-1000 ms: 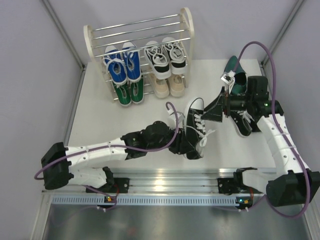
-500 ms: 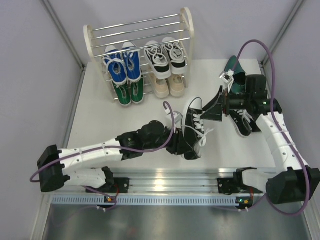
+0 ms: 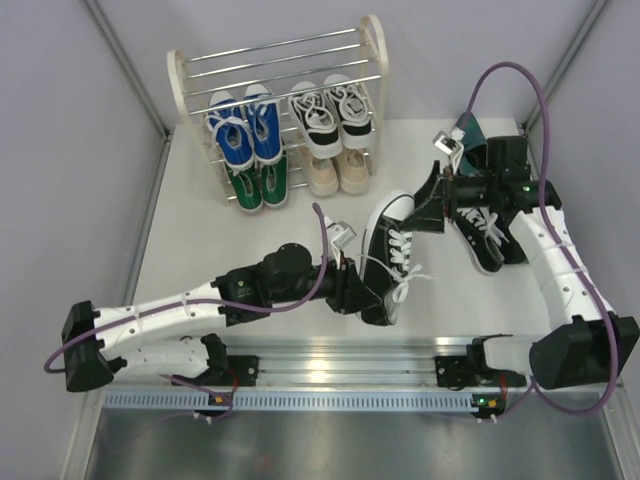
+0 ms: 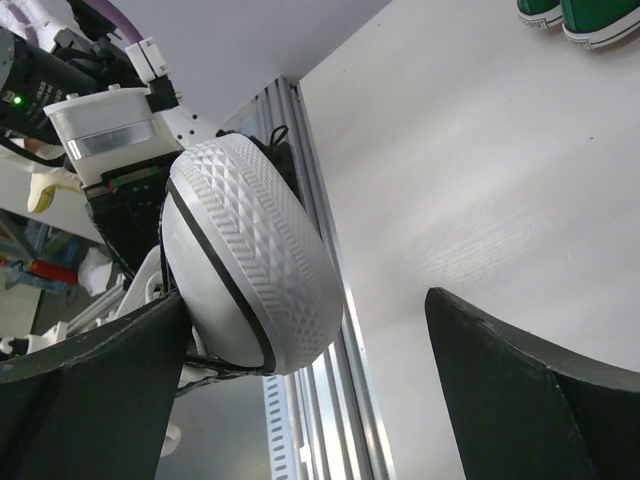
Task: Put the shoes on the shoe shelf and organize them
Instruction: Pick up the shoe at the center of the board.
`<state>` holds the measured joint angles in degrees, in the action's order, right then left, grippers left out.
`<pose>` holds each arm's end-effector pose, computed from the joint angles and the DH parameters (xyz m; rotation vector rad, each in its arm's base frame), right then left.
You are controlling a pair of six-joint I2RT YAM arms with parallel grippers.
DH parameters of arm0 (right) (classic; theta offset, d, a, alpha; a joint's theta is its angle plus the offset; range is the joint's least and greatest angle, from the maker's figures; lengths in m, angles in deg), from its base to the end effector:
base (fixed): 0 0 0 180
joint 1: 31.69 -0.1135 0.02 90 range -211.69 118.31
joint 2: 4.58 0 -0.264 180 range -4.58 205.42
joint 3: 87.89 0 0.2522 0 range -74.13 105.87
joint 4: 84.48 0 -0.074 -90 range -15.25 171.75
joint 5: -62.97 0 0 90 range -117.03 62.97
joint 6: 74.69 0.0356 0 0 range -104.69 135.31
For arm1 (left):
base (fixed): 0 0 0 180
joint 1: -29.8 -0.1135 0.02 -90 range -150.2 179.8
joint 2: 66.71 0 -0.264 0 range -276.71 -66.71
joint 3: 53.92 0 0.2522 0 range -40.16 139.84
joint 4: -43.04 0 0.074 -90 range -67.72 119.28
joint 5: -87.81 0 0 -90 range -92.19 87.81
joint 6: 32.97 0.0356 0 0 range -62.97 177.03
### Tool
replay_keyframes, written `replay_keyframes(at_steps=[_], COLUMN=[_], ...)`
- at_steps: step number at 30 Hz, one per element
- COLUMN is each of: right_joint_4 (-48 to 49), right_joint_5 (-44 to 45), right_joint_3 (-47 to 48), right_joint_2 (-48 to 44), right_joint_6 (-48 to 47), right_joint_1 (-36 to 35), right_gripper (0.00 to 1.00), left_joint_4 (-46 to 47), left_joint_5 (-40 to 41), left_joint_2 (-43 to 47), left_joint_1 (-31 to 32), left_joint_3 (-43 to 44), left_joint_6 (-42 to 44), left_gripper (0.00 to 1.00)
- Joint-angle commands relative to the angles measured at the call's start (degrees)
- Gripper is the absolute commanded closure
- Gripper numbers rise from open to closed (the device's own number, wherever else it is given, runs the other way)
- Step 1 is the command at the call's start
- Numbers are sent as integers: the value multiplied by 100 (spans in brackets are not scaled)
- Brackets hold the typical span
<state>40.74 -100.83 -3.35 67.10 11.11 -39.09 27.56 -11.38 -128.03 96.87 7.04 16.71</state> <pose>0.2389 0.0655 0.3642 -0.8376 1.8535 1.4716 0.0924 -0.2329 0.3137 0.6117 2.0196 -1.3831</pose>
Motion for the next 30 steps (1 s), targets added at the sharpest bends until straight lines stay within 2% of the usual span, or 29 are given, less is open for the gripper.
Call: replay_keyframes(at_steps=[1, 5, 9, 10, 13, 16, 17, 19, 20, 21, 22, 24, 25, 26, 29, 30], right_joint_4=[-82, 84, 1067, 1600, 2087, 2133, 2159, 2133, 2037, 1975, 1914, 1669, 1615, 1571, 1369, 1333], right_joint_5=[6, -160, -363, -407, -451, -477, -504, -495, -443, -381, -215, 136, 329, 705, 1357, 1481], right_joint_3=[383, 428, 77, -107, -345, -355, -346, -285, -258, -232, -171, -109, -91, -82, -117, -126], right_joint_2=[109, 92, -110, -215, -356, -400, -409, -392, -400, -409, -427, -453, -436, -427, -339, -321], right_joint_6=[-344, -73, 884, 1348, 1826, 1906, 1932, 1889, 1862, 1801, 1679, 1564, 1537, 1563, 1660, 1686], right_joint_1=[-77, -78, -270, -332, -674, -938, -965, -957, -939, -921, -904, -834, -781, -676, -500, -473], right_gripper=[3, 4, 8, 9, 17, 42, 63, 85, 100, 100, 100, 100, 100, 100, 100, 100], left_joint_4=[682, 715, 1305, 1375, 1674, 1841, 1841, 1833, 1824, 1606, 1413, 939, 466, 227, -458, -566], left_joint_5=[-215, -162, -197, -197, -241, -119, -57, 285, 443, 853, 1310, 2205, 2463, 2666, 3116, 3160], left_joint_2=[314, 340, 200, 138, -73, -152, -117, -4, 163, 242, 470, 708, 822, 1032, 1280, 1289], left_joint_1=[61, 61, 61, 69, 61, 61, 61, 61, 61, 69, 61, 70, 61, 61, 61, 61], left_joint_3=[228, 202, 9, 26, 61, 53, 9, -79, -201, -237, -272, -316, -317, -325, -291, -238], left_joint_6=[279, 261, 173, 182, 182, 182, 182, 173, 138, 112, 51, -142, -204, -327, -389, -355], left_gripper=[100, 100, 100, 100, 100, 100, 100, 100, 100, 96, 80, 63, 49, 41, 27, 26])
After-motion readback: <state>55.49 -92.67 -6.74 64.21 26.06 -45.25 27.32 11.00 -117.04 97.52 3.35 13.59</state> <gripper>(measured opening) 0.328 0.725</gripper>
